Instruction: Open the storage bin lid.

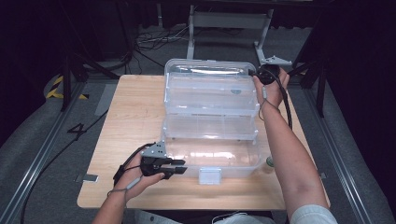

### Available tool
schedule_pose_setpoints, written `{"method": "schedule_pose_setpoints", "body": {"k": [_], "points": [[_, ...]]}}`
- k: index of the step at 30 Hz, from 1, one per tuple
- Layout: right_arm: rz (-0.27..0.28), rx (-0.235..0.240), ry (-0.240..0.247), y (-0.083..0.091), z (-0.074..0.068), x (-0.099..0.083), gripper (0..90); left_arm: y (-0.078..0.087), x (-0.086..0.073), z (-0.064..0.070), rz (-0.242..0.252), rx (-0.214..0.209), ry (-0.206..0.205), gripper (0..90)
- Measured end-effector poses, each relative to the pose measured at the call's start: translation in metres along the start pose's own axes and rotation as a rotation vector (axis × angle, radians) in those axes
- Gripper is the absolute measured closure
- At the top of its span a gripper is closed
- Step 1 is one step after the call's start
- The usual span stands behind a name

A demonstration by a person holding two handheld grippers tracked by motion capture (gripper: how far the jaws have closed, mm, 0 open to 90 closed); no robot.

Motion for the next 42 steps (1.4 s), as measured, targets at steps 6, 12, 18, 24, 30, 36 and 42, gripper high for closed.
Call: {"method": "schedule_pose_setpoints", "body": {"k": [6, 12, 18, 24, 30, 36, 42], "points": [[-0.002, 0.027, -0.013, -0.005, 0.001, -0.003, 80.8, 0.000, 0.000, 0.000, 0.003, -0.005, 0.003, 71.7], [-0.015, 0.035, -0.022, -0.010, 0.003, -0.007, 81.0, 0.000, 0.000, 0.000, 0.007, -0.006, 0.004, 71.7], [-0.025, 0.040, -0.029, -0.014, 0.004, -0.011, 81.1, 0.000, 0.000, 0.000, 0.009, -0.007, 0.006, 71.6], [-0.032, 0.045, -0.033, -0.017, 0.004, -0.013, 81.1, 0.000, 0.000, 0.000, 0.009, -0.008, 0.007, 71.7], [-0.039, 0.051, -0.044, -0.022, 0.004, -0.016, 81.1, 0.000, 0.000, 0.000, 0.011, -0.008, 0.007, 71.6], [-0.050, 0.057, -0.050, -0.026, 0.005, -0.020, 81.0, 0.000, 0.000, 0.000, 0.011, -0.009, 0.008, 71.7], [-0.060, 0.065, -0.056, -0.030, 0.005, -0.025, 80.9, 0.000, 0.000, 0.000, 0.012, -0.010, 0.009, 71.7]]}}
Point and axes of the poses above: each handheld gripper's, and its own axes: y roughly backward along the jaws, x roughly out of its top, z roughly to its right, the point moved 8 cm from there along -y, roughly forward along the jaws, and after that the axes turned 6 degrees about -x, right-handed, at the moved point
